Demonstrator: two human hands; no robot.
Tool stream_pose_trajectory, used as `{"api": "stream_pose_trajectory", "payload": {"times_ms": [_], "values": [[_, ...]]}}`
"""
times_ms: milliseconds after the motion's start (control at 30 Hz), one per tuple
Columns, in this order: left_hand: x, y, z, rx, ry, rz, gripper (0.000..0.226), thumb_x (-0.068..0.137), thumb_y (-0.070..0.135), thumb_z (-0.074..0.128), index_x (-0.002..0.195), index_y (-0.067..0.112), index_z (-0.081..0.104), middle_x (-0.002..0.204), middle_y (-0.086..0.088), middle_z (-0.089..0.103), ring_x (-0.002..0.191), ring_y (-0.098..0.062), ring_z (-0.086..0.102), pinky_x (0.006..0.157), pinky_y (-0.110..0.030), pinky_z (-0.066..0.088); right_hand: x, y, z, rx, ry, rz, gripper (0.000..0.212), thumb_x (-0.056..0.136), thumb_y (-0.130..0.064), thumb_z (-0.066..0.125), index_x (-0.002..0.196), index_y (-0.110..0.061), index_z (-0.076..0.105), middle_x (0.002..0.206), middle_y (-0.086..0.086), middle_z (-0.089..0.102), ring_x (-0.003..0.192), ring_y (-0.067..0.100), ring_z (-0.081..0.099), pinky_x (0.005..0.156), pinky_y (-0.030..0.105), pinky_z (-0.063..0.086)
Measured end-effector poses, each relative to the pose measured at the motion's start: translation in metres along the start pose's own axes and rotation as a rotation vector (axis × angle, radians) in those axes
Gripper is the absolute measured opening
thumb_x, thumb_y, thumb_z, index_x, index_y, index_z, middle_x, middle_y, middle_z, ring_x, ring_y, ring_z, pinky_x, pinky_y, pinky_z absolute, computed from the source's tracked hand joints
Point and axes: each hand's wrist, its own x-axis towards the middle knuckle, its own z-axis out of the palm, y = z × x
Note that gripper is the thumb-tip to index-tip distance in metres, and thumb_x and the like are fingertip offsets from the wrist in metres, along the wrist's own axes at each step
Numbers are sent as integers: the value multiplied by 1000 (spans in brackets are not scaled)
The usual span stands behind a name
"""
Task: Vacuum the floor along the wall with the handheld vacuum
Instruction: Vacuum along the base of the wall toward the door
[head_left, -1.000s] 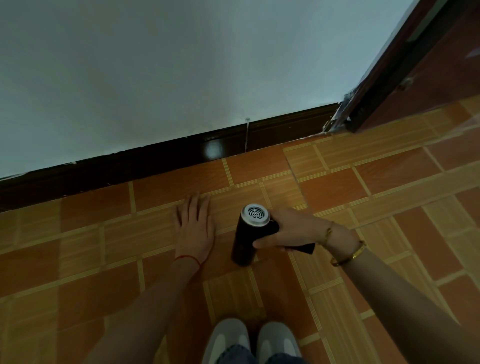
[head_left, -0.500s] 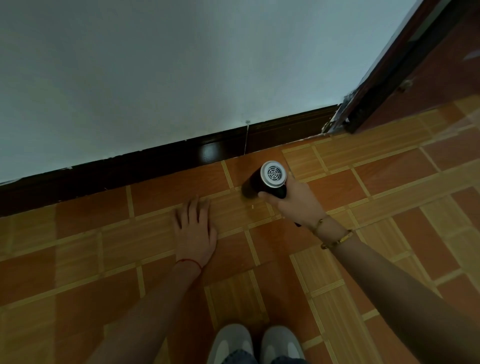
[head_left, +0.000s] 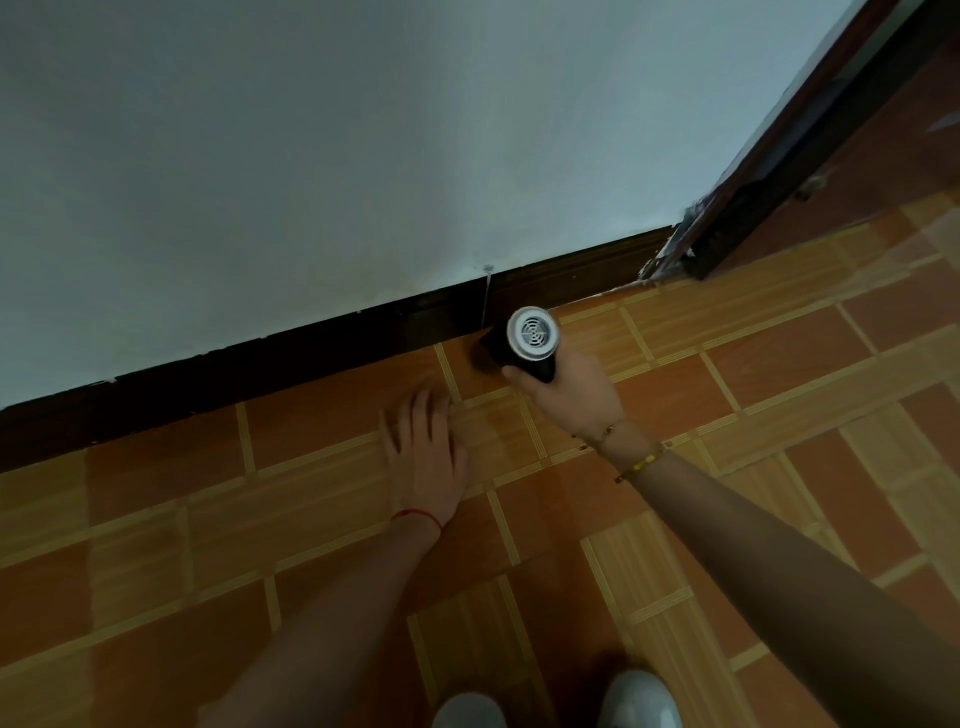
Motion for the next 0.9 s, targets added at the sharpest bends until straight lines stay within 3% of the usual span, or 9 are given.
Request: {"api": "stream_pose_trajectory", "payload": {"times_ms": [67, 233, 367, 500, 733, 900], "values": [[-1, 0, 2, 16, -1, -4, 54, 96, 34, 28, 144, 13, 40, 150, -12, 40, 143, -30, 31, 118, -62, 15, 4, 11, -8, -30, 73, 60, 66, 85, -48, 67, 136, -13, 45, 109, 6, 69, 95, 23, 66, 68, 26, 50], [-2, 2, 3, 34, -5, -18, 54, 96, 34, 30, 145, 14, 39, 152, -11, 38, 145, -29, 28, 118, -61, 15, 12, 33, -42, -68, 282, 226, 67, 87, -44, 66, 140, -13, 39, 114, 12, 68, 102, 34, 65, 76, 36, 51], [-3, 2, 2, 31, -5, -19, 54, 96, 34, 29, 146, 13, 39, 152, -11, 37, 145, -28, 28, 118, -61, 15, 16, 23, -28, 4, 229, 117, 65, 85, -41, 69, 138, -13, 42, 117, 9, 67, 103, 28, 65, 74, 28, 47], [-4, 1, 3, 27, 4, -16, 53, 96, 33, 32, 144, 13, 41, 151, -11, 38, 144, -28, 29, 118, -60, 15, 16, 22, -19, 32, 150, 61, 68, 85, -45, 68, 140, -16, 40, 118, 6, 68, 103, 25, 65, 79, 35, 54], [-4, 3, 5, 43, 55, -3, 51, 96, 30, 40, 144, 12, 43, 149, -11, 41, 142, -29, 32, 118, -60, 17, 29, 71, -62, 30, 298, 206, 71, 85, -47, 66, 140, -11, 41, 118, 11, 67, 99, 32, 67, 76, 32, 52], [-3, 3, 7, 40, 59, -7, 51, 96, 30, 39, 144, 14, 43, 150, -10, 40, 142, -28, 31, 118, -59, 17, 30, 60, -46, 52, 171, 70, 68, 83, -47, 69, 136, -12, 46, 115, 8, 69, 100, 26, 67, 77, 29, 51]]}}
